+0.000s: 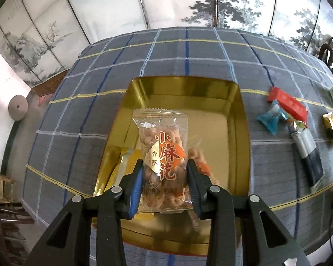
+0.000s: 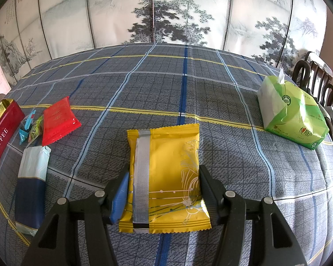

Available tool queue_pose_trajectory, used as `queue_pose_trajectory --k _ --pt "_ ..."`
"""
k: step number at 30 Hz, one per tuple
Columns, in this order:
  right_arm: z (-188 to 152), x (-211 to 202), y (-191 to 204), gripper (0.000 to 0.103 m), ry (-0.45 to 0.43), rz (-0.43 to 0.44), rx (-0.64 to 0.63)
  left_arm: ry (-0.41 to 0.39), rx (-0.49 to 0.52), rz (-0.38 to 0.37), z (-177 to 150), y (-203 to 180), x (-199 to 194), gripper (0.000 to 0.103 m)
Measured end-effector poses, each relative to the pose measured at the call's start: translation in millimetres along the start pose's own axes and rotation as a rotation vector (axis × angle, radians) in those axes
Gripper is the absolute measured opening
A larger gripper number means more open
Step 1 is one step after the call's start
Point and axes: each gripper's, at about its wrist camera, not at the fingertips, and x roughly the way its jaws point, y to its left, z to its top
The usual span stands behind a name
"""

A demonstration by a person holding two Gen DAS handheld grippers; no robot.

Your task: Organize snacks

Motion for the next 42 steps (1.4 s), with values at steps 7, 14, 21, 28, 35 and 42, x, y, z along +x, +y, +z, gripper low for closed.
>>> queue_pose_trajectory --k 7,14,21,28,35,42 --pt "-0.3 0.0 0.7 0.060 0.000 -0.003 -0.002 -0.008 0.007 0.008 -8.7 9.5 0.5 0.034" --pt "0.4 0.1 -0.4 0.060 0.000 -0.004 -0.002 0.009 -0.022 -0.012 -20.9 22.8 5.9 0.034" --pt "1.2 -1.3 -2.5 0.059 0.001 -0.018 0.011 0.018 -0.032 -0.026 -26.8 26.5 10.5 0.034" --pt "3.8 -2.0 -1.1 0.057 0.022 -0.047 0.036 0.041 -0.036 -0.029 -33.1 27.7 19.9 0.035" --pt "5.4 -1.8 0.6 0.056 0.039 -0.070 0.056 0.031 -0.028 -0.023 -35.2 26.7 19.0 0.040" --pt "6.5 -2.4 3.8 0.056 0.052 -0.105 0.078 0.015 -0.028 -0.004 -37.4 30.2 15.6 0.061"
